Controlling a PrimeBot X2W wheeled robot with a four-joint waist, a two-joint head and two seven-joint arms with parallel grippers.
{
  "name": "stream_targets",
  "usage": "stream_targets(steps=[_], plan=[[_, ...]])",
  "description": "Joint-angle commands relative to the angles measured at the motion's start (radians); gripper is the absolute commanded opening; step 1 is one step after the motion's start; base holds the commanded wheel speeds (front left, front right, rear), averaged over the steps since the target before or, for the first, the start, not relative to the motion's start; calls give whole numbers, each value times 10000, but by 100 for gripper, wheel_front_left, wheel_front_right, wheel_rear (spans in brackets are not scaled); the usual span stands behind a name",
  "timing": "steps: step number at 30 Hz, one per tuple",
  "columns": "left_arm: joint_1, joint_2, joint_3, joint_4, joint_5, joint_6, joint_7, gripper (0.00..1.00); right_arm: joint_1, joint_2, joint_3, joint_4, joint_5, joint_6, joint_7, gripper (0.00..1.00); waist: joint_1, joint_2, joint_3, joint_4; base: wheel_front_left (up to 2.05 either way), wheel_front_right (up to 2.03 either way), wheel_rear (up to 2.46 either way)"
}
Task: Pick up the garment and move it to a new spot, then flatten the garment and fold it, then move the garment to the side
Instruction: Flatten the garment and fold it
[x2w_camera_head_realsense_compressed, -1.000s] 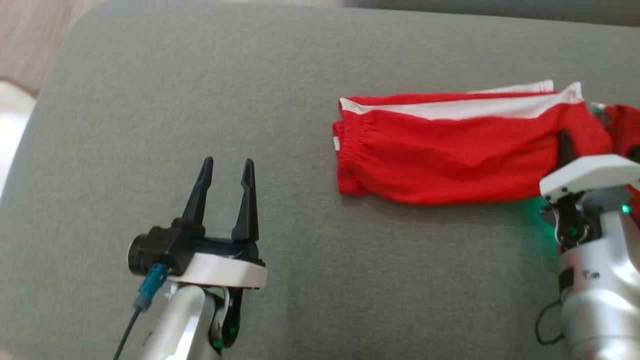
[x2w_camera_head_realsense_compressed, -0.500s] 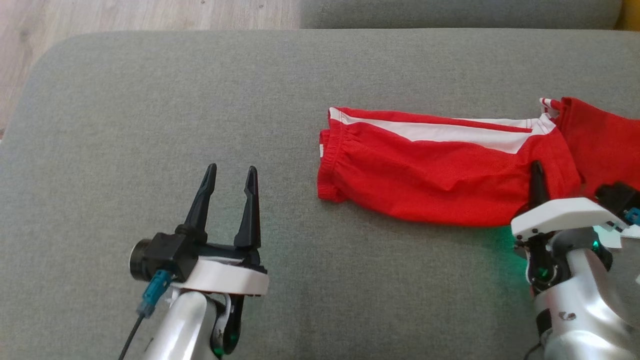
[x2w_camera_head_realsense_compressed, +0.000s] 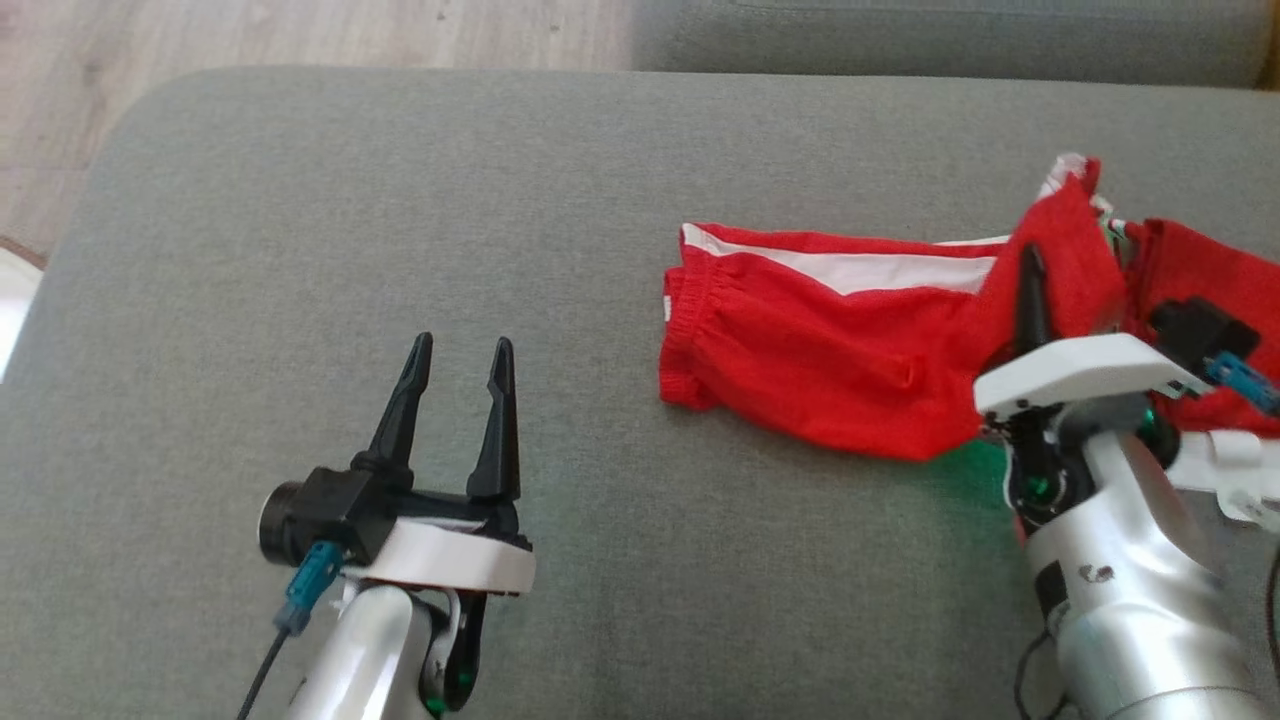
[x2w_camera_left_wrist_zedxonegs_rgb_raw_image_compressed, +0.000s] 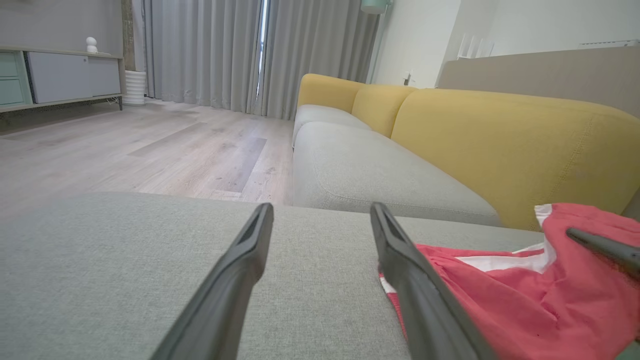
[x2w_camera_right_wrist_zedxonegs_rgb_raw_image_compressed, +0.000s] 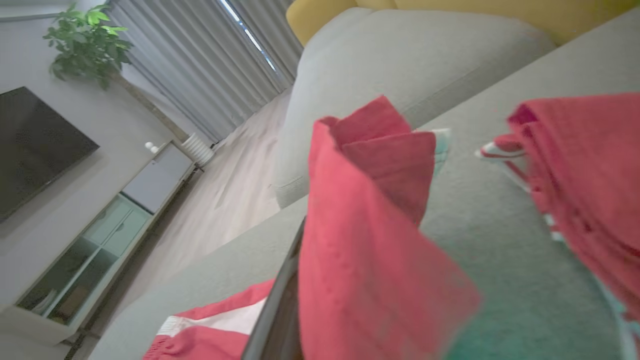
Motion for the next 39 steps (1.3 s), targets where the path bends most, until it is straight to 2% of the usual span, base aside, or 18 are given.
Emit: stream_targets(steps=[1,10,29,39], plan=[[-41,70,403,-267,14,-60,-93,100,-426,69,463,-345,161,67,-147,0,0,0,-83,115,0,0,0],[79,70,339,-202,-75,-53,-93,100,-384,70,2402,-719,1291,67,-258,0,0,0,-311,768,0,0,0],[172,70,204,-208,-218,-12,-93,100,-709,70,4749,-310,2510,67,-528,0,0,0,-210,1664,0,0,0],[87,70,195,-216,-289,37,-93,100,-825,70,6084,336,2808,67,-549,0,0,0,-35,1828,0,0,0]])
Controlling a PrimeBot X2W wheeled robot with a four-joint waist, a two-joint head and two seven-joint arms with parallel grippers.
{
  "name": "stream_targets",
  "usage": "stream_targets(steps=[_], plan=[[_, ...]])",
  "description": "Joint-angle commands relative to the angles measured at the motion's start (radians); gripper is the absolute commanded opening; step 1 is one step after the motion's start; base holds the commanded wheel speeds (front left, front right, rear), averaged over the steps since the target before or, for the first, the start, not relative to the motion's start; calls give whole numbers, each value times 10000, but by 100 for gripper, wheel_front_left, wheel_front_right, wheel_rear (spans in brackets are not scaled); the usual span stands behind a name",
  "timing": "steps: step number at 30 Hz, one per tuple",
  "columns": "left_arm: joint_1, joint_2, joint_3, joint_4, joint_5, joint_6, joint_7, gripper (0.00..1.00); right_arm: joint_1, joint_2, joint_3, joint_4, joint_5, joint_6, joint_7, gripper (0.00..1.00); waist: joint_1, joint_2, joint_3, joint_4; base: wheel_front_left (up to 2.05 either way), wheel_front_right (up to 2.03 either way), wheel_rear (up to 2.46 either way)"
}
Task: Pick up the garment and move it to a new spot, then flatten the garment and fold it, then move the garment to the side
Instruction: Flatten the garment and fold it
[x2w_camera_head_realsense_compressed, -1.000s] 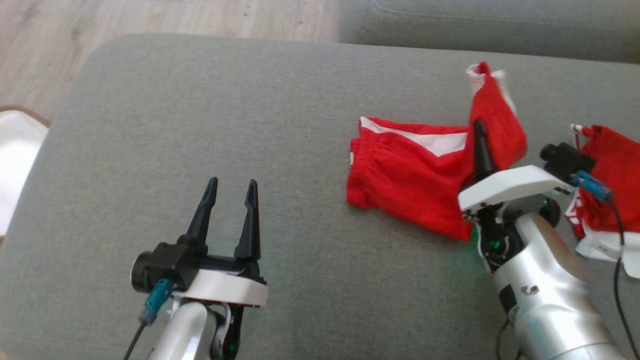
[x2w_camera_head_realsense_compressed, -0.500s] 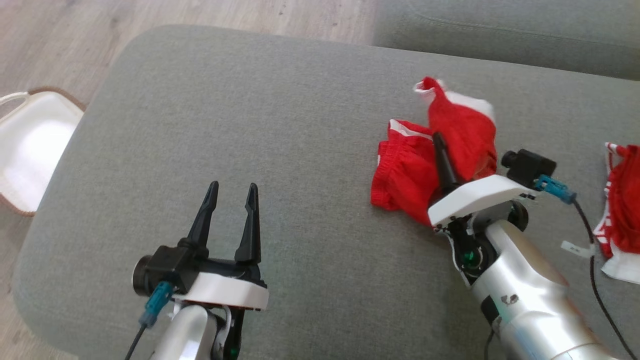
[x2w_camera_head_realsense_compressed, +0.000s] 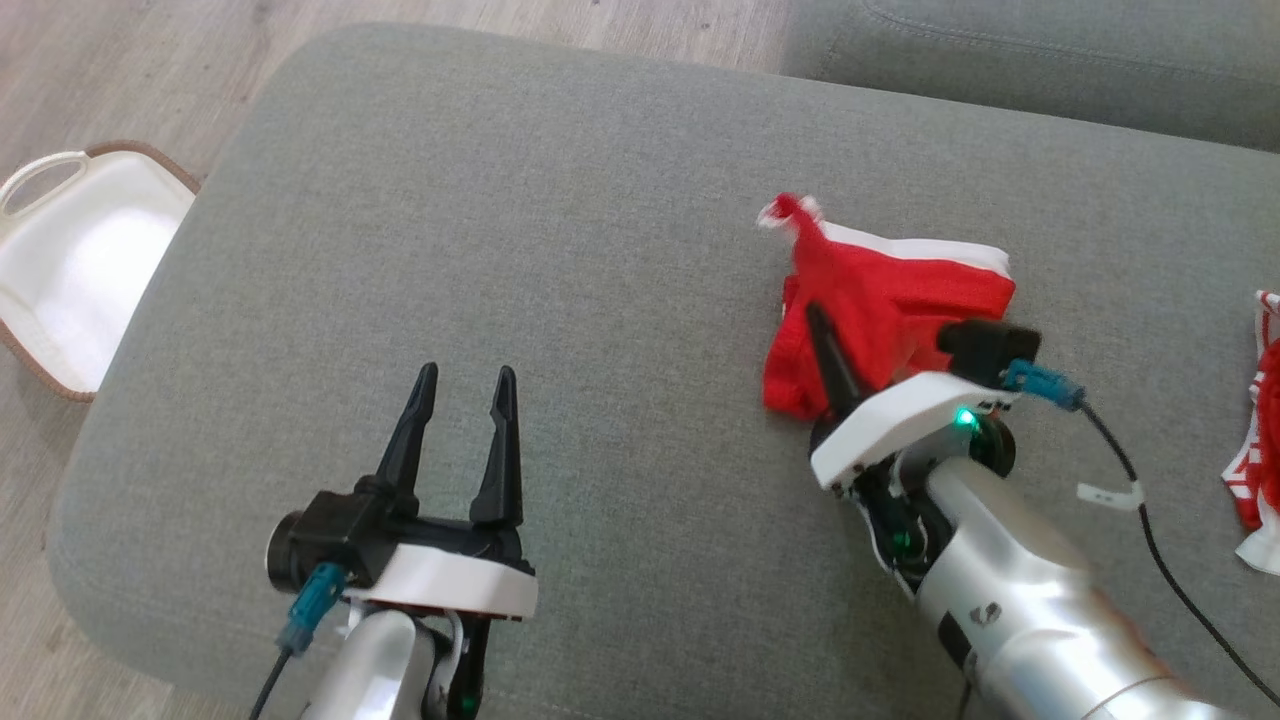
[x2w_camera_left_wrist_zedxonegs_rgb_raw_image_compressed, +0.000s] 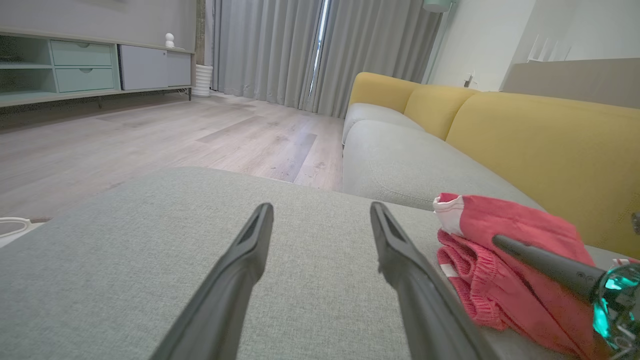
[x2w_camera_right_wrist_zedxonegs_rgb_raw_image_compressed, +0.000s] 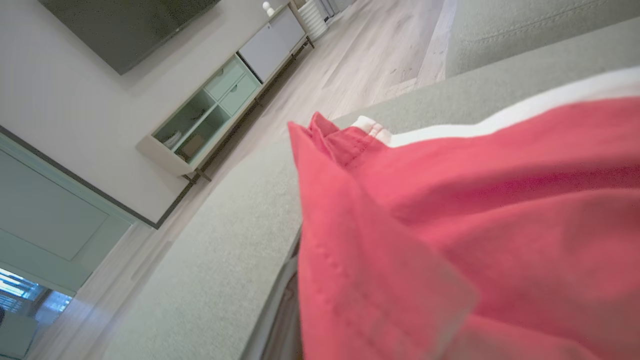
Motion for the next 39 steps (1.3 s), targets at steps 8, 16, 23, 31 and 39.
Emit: stream_targets(steps=[8,16,23,31,39], plan=[[-324,62,391,-330,-39,130,-93,100,-404,114,1716,324,-344,67,269,100,0,0,-12,-216,0,0,0],[-350,62,703,-340,121,52,-93,100,13,114,3004,-785,198,67,960,100,0,0,-187,-829,0,0,0],[-270,62,774,-401,156,19,-93,100,-119,114,2467,-1125,455,67,420,100,0,0,-386,-1385,0,0,0],[-281,62,966,-1055,-23,167,-93,100,-544,-685,-313,-1499,-1794,67,-317,100,0,0,-468,-2066,0,0,0],[-334,62,1022,-1437,171,209,-93,100,1476,-380,-4150,-4041,-6037,67,-325,100,0,0,-416,-2537,0,0,0]])
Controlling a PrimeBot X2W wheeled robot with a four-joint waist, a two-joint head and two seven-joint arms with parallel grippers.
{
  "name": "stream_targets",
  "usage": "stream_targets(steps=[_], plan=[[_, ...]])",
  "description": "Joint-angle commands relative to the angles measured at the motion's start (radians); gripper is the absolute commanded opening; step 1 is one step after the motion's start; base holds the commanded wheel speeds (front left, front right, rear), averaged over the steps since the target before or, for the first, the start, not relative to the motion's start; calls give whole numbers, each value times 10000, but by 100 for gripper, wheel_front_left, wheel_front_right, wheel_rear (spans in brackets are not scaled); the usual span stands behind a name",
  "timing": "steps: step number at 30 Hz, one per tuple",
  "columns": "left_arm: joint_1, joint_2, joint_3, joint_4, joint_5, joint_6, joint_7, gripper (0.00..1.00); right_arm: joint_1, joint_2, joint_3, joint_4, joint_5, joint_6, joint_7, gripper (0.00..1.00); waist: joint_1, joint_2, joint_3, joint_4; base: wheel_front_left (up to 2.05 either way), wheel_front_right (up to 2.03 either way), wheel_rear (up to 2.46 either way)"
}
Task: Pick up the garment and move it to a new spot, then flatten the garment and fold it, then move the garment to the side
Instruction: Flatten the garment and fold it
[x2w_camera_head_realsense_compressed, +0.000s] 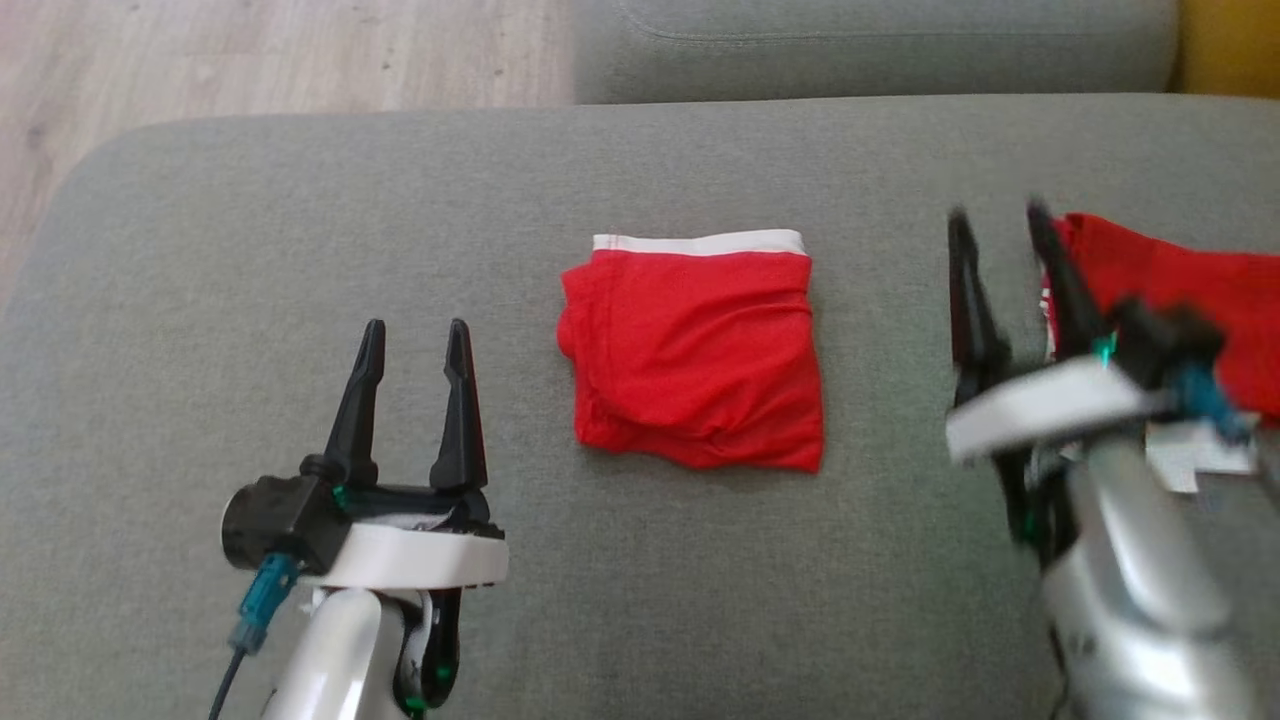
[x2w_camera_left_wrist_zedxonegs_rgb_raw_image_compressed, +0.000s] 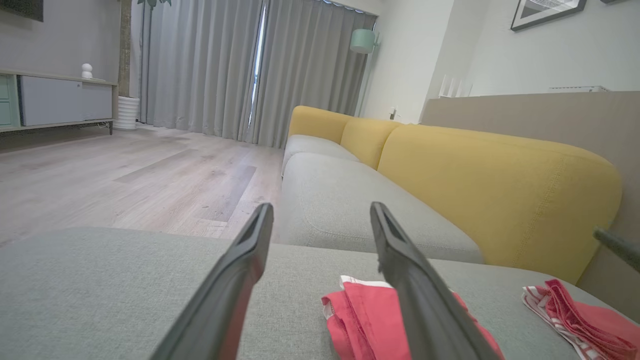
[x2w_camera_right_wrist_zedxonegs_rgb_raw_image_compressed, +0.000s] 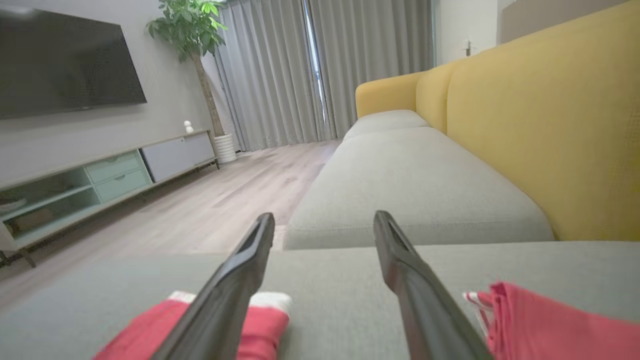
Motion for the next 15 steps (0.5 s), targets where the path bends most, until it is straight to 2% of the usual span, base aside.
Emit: stream_targets(steps=[1,3,7,15], plan=[[-314,62,359,-381,184,61,-93,100,486,371,-205,-647,-521,67,-60,100,0,0,14,-101,0,0,0],[-274,62,363,-416,217,86,-93,100,1045,557,-644,-1078,-1102,67,-61,100,0,0,13,-170,0,0,0],[-149,62,437,-420,255,99,-93,100,1854,727,-949,-1593,-1538,67,-61,100,0,0,36,-275,0,0,0],[-260,62,336,-444,259,29,-93,100,2059,750,-892,-2054,-1262,67,-50,100,0,0,322,-149,0,0,0]])
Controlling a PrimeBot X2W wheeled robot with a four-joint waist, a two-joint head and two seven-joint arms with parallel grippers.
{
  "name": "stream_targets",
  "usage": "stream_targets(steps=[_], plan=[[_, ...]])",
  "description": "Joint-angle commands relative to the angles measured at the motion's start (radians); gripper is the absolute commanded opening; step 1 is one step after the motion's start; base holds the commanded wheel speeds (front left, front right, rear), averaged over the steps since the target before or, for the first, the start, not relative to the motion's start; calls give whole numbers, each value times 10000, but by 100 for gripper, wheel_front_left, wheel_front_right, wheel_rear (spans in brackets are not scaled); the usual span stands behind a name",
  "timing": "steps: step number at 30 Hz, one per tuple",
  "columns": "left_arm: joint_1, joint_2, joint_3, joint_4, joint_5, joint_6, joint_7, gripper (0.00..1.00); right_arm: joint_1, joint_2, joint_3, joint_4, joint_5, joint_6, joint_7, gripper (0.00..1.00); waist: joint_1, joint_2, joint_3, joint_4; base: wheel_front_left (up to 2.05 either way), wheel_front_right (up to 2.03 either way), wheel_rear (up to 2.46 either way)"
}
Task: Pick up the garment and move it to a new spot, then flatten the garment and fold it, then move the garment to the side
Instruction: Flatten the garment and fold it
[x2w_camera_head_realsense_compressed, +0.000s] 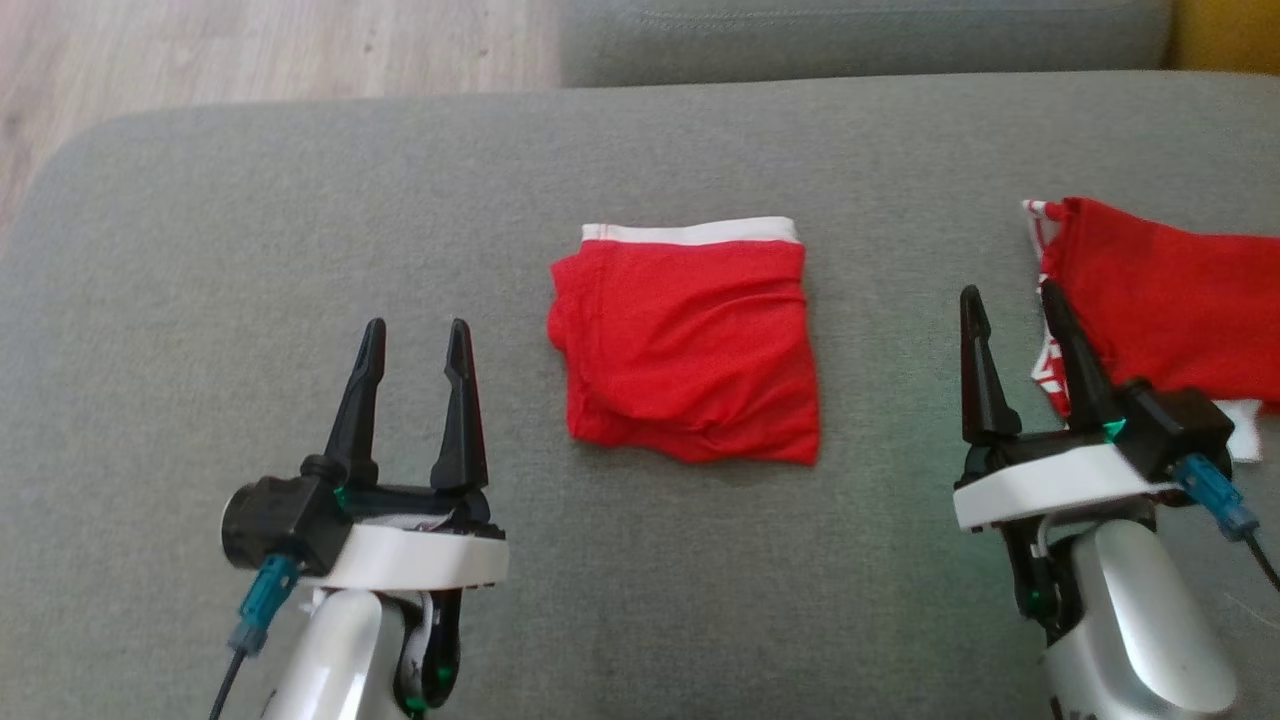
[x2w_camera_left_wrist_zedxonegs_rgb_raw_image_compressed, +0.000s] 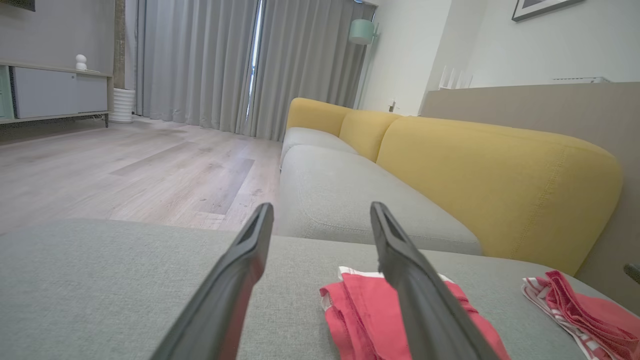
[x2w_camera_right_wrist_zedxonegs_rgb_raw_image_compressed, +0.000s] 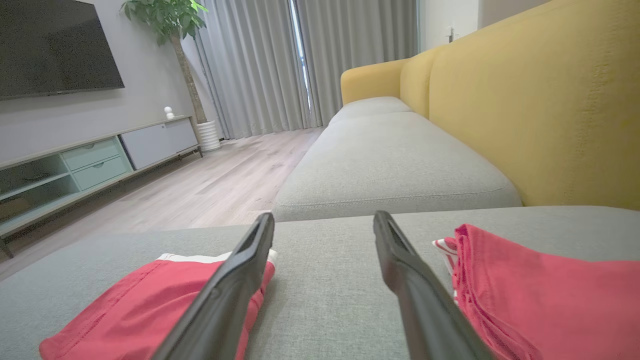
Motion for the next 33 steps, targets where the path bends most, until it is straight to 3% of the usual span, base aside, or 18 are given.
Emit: stream_targets(steps=[1,2,3,4,13,21,27,30,33], plan=[[-367,62,268,-392,65,27,-93,100,-391,75,321,-381,29,67,16,100,0,0,146,172,0,0,0],[-393,62,240,-407,47,35,-93,100,-476,75,391,-387,-14,67,65,62,0,0,209,243,0,0,0],[-422,62,198,-429,29,39,-93,100,-571,76,465,-379,-91,67,121,11,0,0,290,330,0,0,0],[-458,62,154,-457,15,41,-93,100,-680,76,554,-355,-171,67,177,0,0,0,374,425,0,0,0],[-733,62,-189,-535,-55,72,-93,100,-2088,77,866,908,-445,67,808,0,0,0,1089,1335,0,0,0],[-1043,62,-580,-808,-247,178,-94,100,-3632,33,712,3867,-827,67,902,0,0,0,1576,2299,0,0,0],[-962,62,-604,-787,-265,233,-94,100,-4147,-35,367,5800,-1408,67,648,0,0,0,1449,2567,0,0,0],[-877,62,-573,-722,-258,245,-94,100,-4288,35,542,6020,-1263,67,237,0,0,0,1258,2548,0,0,0],[-832,62,-549,-713,-261,233,-94,100,-4227,68,1628,5651,-495,67,19,0,0,0,1089,2515,0,0,0]])
